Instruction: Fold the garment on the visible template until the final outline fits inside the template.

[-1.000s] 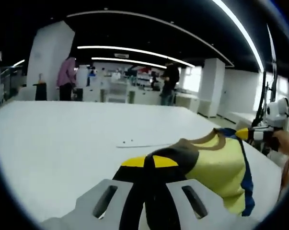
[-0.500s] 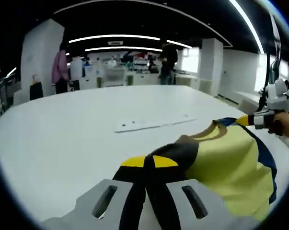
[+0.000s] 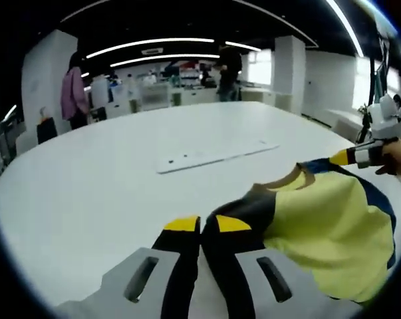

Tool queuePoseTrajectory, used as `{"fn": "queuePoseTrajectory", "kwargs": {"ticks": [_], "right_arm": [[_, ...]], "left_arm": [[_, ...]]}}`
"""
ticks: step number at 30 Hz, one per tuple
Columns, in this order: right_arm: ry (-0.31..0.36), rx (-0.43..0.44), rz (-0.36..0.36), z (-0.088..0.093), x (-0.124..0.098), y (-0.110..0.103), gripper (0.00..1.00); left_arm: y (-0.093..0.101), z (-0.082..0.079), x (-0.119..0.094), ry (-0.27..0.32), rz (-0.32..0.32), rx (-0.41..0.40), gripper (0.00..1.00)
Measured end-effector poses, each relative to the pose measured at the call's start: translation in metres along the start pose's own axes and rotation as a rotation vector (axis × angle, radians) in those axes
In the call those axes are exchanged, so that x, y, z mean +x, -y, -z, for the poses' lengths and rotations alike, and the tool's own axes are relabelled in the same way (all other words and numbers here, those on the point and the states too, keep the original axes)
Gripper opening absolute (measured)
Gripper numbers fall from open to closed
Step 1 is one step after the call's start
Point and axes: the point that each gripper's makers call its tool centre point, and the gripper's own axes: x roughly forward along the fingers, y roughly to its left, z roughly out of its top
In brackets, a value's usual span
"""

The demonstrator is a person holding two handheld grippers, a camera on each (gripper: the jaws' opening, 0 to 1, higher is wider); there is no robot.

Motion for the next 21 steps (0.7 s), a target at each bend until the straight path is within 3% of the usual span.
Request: {"fn": "queuePoseTrajectory", "kwargs": {"ticks": [6, 12, 21], "right_arm": [[-0.007, -0.025, -0.065, -0.004, -0.016, -0.016, 0.31], [-0.025, -0.084, -0.132, -0.004, -0.037, -0.037, 0.54], [-0.051, -0.151, -0.262, 0.010, -0.084, -0.075, 0.73]], "left_arm": [[-0.004, 0.003, -0.018, -0.005, 0.025, -0.027, 0.20], [0.004, 0.001, -0.046, 0.008, 0.078, -0.011, 0.33], [0.034, -0.003, -0.088, 0.033, 0.182, 0.075, 0.46]]}}
